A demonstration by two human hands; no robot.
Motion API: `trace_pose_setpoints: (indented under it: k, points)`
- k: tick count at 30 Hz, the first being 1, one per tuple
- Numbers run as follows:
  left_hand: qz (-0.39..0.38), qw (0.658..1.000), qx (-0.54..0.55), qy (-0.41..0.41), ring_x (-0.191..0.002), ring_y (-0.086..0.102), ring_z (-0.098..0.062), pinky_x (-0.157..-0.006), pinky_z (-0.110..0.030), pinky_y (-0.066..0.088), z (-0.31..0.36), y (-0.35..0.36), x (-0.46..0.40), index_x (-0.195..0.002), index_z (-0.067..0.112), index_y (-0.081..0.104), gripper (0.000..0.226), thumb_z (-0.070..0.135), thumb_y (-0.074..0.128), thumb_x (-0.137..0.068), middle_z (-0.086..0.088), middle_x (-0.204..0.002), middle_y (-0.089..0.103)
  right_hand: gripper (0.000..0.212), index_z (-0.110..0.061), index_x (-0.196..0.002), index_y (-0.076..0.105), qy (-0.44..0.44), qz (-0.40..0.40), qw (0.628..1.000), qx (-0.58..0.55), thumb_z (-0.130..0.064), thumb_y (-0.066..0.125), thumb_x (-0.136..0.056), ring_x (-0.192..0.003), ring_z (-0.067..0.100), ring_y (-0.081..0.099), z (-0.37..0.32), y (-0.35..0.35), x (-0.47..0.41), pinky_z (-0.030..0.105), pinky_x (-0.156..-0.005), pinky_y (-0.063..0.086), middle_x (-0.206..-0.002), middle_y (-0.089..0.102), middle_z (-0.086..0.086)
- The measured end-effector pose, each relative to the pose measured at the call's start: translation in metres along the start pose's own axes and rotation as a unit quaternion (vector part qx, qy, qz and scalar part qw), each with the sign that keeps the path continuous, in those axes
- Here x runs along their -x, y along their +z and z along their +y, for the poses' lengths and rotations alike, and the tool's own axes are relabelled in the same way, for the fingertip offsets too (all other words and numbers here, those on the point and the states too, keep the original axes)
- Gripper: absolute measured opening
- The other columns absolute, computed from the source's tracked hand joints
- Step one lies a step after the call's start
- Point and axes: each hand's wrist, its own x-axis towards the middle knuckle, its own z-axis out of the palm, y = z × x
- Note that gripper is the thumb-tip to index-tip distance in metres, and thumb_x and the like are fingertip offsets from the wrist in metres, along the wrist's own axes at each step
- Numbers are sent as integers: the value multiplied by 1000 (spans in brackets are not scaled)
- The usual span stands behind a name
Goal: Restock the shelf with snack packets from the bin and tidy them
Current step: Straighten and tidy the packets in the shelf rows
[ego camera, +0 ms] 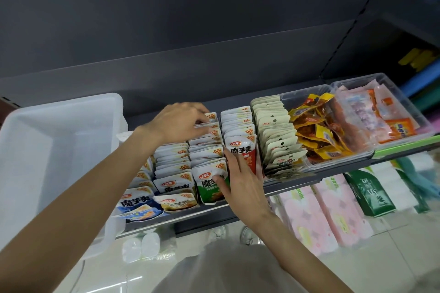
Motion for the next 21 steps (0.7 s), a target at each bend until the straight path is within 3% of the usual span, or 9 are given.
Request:
trace_pose_setpoints:
  k: [3, 8, 13, 15, 17, 18, 21]
  points:
    - [15, 1000, 9, 25, -113, 50, -11, -87, -33, 44, -2, -2, 3, -110, 28, 69, 25, 36, 53, -93, 11, -133, 48, 57, -21, -144, 31, -1, 10, 1000, -8, -38, 53, -94, -116, 16, 56, -1, 1, 1, 42, -103, 36, -133, 48, 0]
    - [66, 998, -13, 7, -85, 63, -19, -78, -37, 51, 9, 9, 6, -103, 12, 65, 20, 21, 47, -97, 7, -132, 51, 56, -18, -141, 37, -4, 29, 1000, 3, -37, 56, -92, -110, 14, 59, -1, 2, 1, 38, -100, 39, -128, 53, 0]
    - [82, 995, 59, -15, -95, 63, -18, -79, -40, 52, 8, 7, 12, -103, 17, 48, 13, 23, 38, -100, 4, -125, 58, 56, -17, -141, 37, -9, 33, 999, 3, -37, 56, -92, -112, 15, 58, 1, 3, 1, 38, -99, 39, -129, 53, 0]
    - [137, 983, 113, -47, -102, 63, -21, -82, -41, 53, 9, 2, 12, -106, 16, 45, 13, 24, 37, -100, 1, -126, 59, 60, -18, -145, 29, -7, 24, 1000, -2, -40, 52, -94, -117, 13, 54, 2, 3, 1, 37, -102, 37, -132, 49, -1]
    - [199, 967, 131, -93, -122, 52, -23, -101, -39, 42, 16, -2, 13, -127, 12, 42, 32, 28, 36, -100, -6, -136, 51, 64, -17, -147, 26, -7, 25, 1000, 1, -40, 53, -93, -121, 14, 50, 4, 4, 1, 37, -104, 34, -135, 48, 0]
    - [187, 967, 127, -114, -134, 38, -23, -111, -38, 28, 22, -2, 14, -139, 10, 34, 45, 33, 33, -100, -7, -146, 40, 66, -15, -146, 28, -9, 29, 1000, 9, -38, 57, -91, -121, 16, 51, 4, 5, 2, 37, -104, 33, -134, 49, 2]
    - [42, 991, 50, -120, -144, -12, -17, -115, -34, -10, 47, 18, 19, -148, 7, -4, 73, 54, 14, -95, -6, -157, -6, 74, -8, -145, 30, -14, 28, 999, 36, -36, 64, -86, -125, 21, 49, 4, 11, 4, 32, -102, 18, -137, 49, 8]
